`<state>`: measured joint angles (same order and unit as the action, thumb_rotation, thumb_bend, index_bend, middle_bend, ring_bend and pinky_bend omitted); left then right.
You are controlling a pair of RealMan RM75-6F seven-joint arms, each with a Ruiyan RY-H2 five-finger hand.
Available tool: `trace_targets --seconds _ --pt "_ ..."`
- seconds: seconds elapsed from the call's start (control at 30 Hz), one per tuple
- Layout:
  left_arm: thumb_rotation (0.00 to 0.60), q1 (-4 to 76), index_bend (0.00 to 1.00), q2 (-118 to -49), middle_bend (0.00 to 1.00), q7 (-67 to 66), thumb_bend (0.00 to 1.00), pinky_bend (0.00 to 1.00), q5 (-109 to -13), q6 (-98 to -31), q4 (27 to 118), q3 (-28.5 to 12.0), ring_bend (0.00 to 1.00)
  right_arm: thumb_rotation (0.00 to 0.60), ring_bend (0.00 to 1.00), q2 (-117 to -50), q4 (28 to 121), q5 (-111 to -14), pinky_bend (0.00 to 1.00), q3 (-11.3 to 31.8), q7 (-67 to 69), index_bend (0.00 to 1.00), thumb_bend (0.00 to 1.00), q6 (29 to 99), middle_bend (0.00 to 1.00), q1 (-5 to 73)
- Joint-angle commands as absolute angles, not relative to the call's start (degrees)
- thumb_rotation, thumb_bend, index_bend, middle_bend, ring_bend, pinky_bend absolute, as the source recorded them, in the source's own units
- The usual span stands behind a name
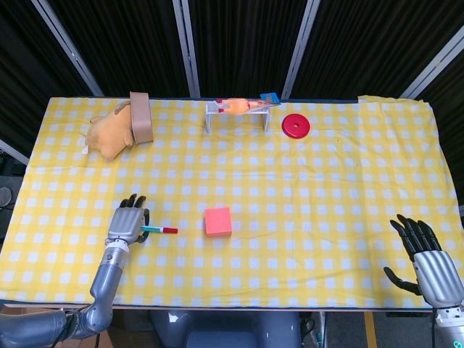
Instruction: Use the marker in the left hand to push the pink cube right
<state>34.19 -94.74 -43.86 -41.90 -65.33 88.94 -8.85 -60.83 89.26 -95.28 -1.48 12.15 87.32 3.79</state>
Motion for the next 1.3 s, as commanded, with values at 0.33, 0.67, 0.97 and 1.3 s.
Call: trace_targets --seconds 0.33,0.67,0.97,1.3 --pt "0.600 35.0 0.62 -94.9 0.12 -42.6 0.46 0.12 -43.4 -67.6 90.3 -10.3 0.00 0.600 0.00 -60.7 89.4 -95.4 0.00 -1.5 12.3 0.00 0.32 87.3 0.00 3.8" --pt "0.600 37.5 0.62 -97.2 0.12 -45.7 0.46 0.12 -39.7 -68.3 90.6 -12.2 0.00 0.600 0.00 -60.7 89.4 -95.3 0.00 -1.5 12.6 0.00 0.32 87.3 0.00 3.8" --pt "0.600 40.9 0.62 -101.4 0.12 -48.5 0.46 0.12 -37.2 -68.9 88.9 -14.1 0.00 0.600 0.00 -60.7 89.5 -95.3 0.00 -1.5 12.9 0.00 0.32 87.3 0.00 3.9" --pt "0.600 45.0 0.63 -107.0 0.12 -52.2 0.46 0.12 -33.8 -69.9 84.9 -16.3 0.00 0.600 0.00 -60.4 89.6 -95.3 0.00 -1.6 13.8 0.00 0.32 87.3 0.00 3.9"
